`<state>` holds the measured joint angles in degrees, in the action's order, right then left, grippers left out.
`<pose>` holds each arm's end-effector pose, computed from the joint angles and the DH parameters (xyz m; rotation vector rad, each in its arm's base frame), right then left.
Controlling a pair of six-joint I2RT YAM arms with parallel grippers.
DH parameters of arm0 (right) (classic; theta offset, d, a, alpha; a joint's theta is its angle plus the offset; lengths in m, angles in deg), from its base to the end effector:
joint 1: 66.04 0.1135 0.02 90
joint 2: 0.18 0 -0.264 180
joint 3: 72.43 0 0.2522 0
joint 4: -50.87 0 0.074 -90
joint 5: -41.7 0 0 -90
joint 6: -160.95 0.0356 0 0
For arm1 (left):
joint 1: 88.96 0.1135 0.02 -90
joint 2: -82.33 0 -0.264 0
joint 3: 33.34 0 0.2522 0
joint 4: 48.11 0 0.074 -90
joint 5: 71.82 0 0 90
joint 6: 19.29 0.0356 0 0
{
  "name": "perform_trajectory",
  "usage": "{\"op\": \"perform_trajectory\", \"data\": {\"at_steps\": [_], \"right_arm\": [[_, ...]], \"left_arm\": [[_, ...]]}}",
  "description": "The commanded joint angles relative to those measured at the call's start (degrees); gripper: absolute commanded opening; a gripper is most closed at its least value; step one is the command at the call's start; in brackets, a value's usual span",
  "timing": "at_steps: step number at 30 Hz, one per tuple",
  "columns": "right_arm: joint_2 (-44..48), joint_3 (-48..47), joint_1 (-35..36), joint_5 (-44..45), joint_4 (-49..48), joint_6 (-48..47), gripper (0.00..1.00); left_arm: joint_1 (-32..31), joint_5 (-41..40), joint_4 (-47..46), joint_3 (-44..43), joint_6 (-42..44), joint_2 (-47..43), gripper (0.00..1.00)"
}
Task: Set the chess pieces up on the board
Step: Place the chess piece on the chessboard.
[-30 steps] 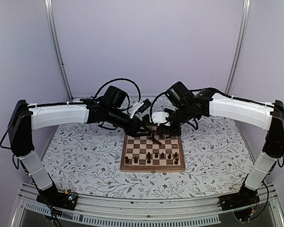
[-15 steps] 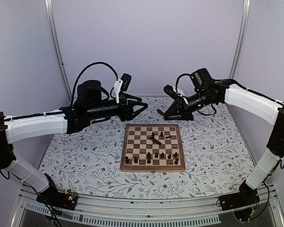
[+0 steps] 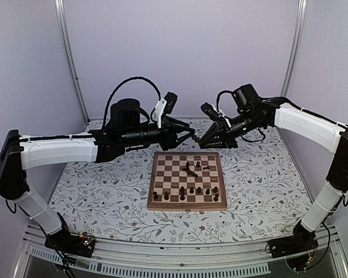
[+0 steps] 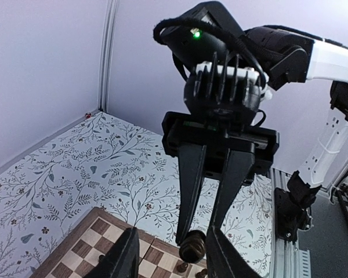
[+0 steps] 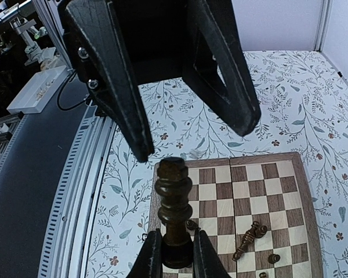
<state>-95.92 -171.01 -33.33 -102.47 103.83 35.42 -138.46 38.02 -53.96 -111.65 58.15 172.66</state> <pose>0.2866 0.2183 0.3159 -1.5764 1.5969 1.1082 0.2344 -0.2930 0.3134 0.8264 1.5948 -1.0871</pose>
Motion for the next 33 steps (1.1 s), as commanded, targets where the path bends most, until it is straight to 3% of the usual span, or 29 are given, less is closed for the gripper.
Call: {"op": "perform_trajectory", "data": {"at_steps": [1,5,9,21,23,26,29,33], "right_arm": [[-0.84,-1.58,-0.06,-1.29,0.7,-0.33,0.07],[-1.14,-1.97,-0.1,-0.68,0.7,-0.33,0.08],[-1.58,-2.58,-0.1,0.27,0.89,-0.33,0.08],[-2.78,-3.3,-0.1,0.37,1.56,-0.84,0.09],[-2.7,-2.98,-0.1,1.41,1.77,-1.09,0.17],[-1.44,-0.84,-0.11,8.58,3.25,-2.92,0.41],[3.8,5.98,-2.05,14.03,1.51,-5.1,0.51],[13.08,18.91,-8.56,16.96,-9.92,-2.83,0.61]], "left_arm": [[-0.34,2.7,1.96,-3.1,-0.18,1.93,0.39],[-0.34,5.33,4.17,-5.06,-0.47,3.67,0.37],[-0.36,6.06,4.54,-4.5,-0.71,3.57,0.43],[-0.34,5.1,6.54,-5.58,-0.74,4.85,0.19],[-0.42,4.48,6.78,-5.58,-0.3,4.73,0.17],[-0.43,3.6,8.01,-5.63,0.47,4.03,0.14],[-0.79,1.61,12.5,-5.91,2.89,1.99,0.13],[-2.02,-1.65,20.52,-5.46,8.32,-0.03,0.12]]}}
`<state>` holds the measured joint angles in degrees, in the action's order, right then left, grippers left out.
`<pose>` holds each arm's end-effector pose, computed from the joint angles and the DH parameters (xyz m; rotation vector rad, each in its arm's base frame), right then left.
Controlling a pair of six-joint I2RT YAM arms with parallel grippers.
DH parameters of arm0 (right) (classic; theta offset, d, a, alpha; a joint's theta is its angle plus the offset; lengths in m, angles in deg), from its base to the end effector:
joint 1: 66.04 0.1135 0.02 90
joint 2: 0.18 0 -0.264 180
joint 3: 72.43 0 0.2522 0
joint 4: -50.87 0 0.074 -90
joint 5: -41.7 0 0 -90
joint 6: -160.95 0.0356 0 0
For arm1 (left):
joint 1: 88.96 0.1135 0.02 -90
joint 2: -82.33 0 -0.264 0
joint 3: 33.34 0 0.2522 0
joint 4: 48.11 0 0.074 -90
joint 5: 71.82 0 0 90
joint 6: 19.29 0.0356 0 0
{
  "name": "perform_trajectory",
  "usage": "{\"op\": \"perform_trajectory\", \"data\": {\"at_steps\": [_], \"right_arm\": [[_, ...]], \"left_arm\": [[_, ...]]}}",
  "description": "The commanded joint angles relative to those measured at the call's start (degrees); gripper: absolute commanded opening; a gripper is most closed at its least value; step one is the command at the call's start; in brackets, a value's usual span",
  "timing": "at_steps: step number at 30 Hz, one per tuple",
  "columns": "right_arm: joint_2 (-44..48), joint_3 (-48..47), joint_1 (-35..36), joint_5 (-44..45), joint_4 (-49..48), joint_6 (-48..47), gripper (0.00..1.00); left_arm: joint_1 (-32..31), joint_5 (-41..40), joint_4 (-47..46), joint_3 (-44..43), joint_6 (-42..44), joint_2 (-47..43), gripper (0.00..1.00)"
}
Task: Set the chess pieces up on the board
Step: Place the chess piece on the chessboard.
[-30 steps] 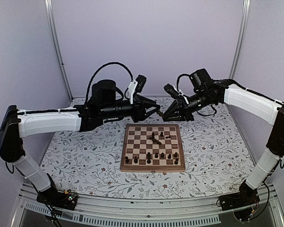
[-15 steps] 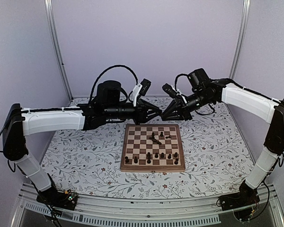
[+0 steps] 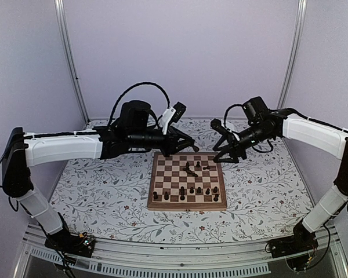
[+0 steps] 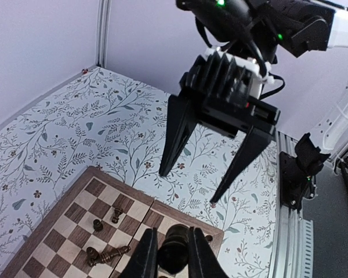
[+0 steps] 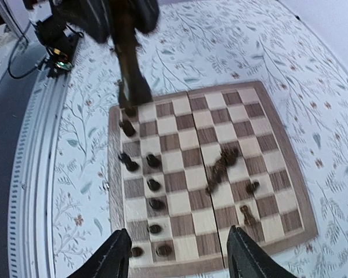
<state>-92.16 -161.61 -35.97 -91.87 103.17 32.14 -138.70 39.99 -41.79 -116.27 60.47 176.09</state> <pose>0.2803 0.1907 0.2832 -1.5699 1.7682 0.8787 0.2402 -0.3041 0.2980 0.9304 1.7616 -1.0566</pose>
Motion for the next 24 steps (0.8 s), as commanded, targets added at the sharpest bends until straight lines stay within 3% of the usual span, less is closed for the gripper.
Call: {"op": "perform_trajectory", "data": {"at_steps": [1,8,24], "right_arm": [[11.21,11.87,-6.91,9.06,-12.24,1.76,0.61],[15.95,20.98,-11.96,18.87,-24.68,4.48,0.63],[13.11,21.81,-12.13,17.74,-24.53,3.74,0.64]], "left_arm": [[-2.43,-4.74,10.26,-0.31,7.23,-3.71,0.12],[-7.34,-10.39,16.34,1.22,13.21,-2.31,0.12],[-14.56,-18.71,20.76,0.18,22.14,6.73,0.12]]}}
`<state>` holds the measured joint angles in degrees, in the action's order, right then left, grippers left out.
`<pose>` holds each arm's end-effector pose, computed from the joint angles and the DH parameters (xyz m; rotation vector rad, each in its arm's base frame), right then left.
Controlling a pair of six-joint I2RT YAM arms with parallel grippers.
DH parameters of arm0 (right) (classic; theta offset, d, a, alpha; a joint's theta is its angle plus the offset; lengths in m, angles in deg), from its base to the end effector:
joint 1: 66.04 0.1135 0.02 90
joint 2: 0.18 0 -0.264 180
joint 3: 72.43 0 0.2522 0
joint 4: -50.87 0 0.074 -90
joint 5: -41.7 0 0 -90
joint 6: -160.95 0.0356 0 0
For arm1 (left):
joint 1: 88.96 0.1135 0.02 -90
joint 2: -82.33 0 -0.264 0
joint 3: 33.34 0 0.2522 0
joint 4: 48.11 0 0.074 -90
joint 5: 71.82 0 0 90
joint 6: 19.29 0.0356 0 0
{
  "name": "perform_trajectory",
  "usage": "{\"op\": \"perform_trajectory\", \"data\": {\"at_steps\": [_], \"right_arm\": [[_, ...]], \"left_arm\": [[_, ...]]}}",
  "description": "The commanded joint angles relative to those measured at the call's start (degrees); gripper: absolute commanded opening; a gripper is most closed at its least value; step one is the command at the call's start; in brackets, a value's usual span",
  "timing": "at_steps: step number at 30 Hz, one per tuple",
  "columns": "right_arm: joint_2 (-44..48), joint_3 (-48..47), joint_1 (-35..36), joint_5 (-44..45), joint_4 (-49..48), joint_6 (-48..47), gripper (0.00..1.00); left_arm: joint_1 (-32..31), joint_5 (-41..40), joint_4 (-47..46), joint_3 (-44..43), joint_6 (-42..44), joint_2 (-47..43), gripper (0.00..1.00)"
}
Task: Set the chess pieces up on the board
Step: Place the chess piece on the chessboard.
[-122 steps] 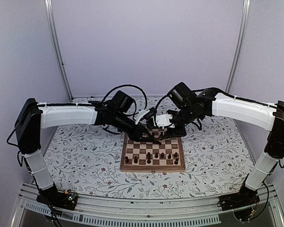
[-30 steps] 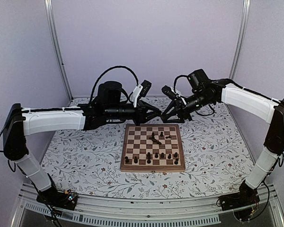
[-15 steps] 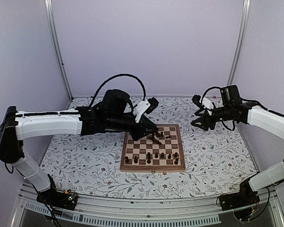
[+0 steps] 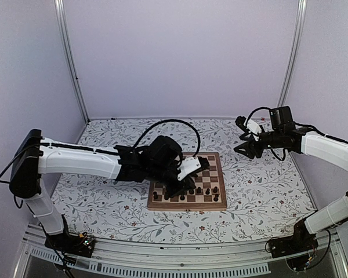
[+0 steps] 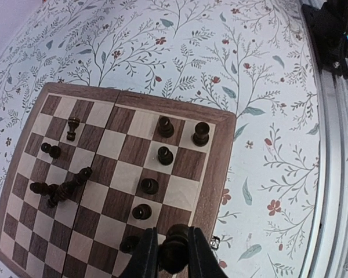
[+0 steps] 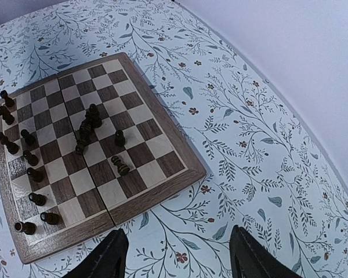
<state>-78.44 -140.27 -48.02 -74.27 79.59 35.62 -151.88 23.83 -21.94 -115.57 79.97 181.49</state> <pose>0.2772 0.1066 0.2595 -1.1931 1.8420 0.3412 0.1713 -0.3428 0.2259 1.4501 1.9025 -0.5735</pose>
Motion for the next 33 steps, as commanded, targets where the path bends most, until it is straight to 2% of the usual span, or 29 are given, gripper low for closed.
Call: {"op": "perform_trajectory", "data": {"at_steps": [1,33], "right_arm": [[-0.73,0.52,-0.09,0.14,-0.95,0.22,0.64],[-2.49,0.22,-0.07,-2.06,0.51,-0.79,0.65]], "left_arm": [[-1.54,-2.84,0.92,-0.65,2.73,1.78,0.12],[-2.65,-7.26,1.49,-4.57,2.35,9.67,0.16]]}}
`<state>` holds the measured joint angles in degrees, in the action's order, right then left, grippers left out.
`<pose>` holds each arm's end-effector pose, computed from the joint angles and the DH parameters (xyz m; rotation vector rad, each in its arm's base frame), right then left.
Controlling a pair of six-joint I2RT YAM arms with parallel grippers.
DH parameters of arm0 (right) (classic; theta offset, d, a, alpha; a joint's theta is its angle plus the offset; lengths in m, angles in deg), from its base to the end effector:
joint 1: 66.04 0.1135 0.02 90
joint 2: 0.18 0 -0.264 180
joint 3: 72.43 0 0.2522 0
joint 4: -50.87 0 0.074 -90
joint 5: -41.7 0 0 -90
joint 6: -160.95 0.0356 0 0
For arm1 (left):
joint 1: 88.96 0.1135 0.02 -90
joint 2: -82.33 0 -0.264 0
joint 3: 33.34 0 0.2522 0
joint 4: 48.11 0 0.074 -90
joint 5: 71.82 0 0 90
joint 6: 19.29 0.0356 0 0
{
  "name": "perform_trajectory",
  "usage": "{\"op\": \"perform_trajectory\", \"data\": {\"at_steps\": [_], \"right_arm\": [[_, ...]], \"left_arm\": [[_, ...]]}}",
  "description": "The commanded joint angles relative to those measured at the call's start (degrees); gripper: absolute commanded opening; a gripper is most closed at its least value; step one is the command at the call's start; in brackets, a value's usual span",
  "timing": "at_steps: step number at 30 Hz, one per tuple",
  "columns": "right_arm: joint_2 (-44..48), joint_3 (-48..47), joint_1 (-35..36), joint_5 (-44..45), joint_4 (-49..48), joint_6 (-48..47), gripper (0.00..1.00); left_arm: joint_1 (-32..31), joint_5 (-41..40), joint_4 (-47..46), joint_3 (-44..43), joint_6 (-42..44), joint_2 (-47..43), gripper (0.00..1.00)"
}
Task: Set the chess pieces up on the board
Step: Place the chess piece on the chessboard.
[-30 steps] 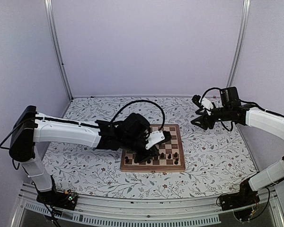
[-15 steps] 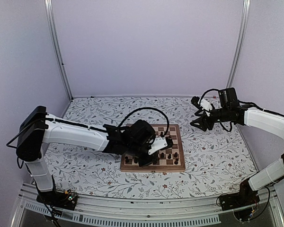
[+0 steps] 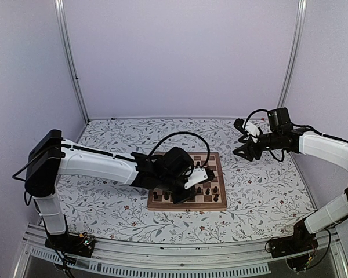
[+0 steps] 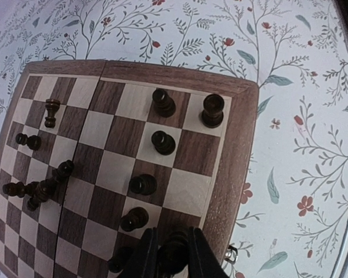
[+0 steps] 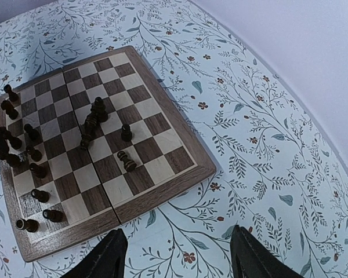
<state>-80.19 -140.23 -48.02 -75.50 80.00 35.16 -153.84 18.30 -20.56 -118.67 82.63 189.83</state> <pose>0.2803 0.1083 0.2504 -1.2162 1.8622 0.3741 0.1714 -0.3656 0.1865 1.5428 1.9450 -0.4083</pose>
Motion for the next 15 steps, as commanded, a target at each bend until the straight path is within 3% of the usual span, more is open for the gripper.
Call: {"op": "perform_trajectory", "data": {"at_steps": [1,6,15], "right_arm": [[-0.76,0.17,-0.04,-0.85,0.13,-0.33,0.65],[-0.76,0.16,-0.07,-1.01,0.18,-0.33,0.65],[-0.94,0.16,-0.06,-1.19,0.47,-0.44,0.65]], "left_arm": [[-0.68,-1.85,0.17,-1.47,-0.37,1.41,0.16],[-0.68,-2.46,0.57,-1.47,-0.24,1.65,0.17],[-0.68,-2.67,1.46,-2.13,-0.73,2.57,0.28]]}}
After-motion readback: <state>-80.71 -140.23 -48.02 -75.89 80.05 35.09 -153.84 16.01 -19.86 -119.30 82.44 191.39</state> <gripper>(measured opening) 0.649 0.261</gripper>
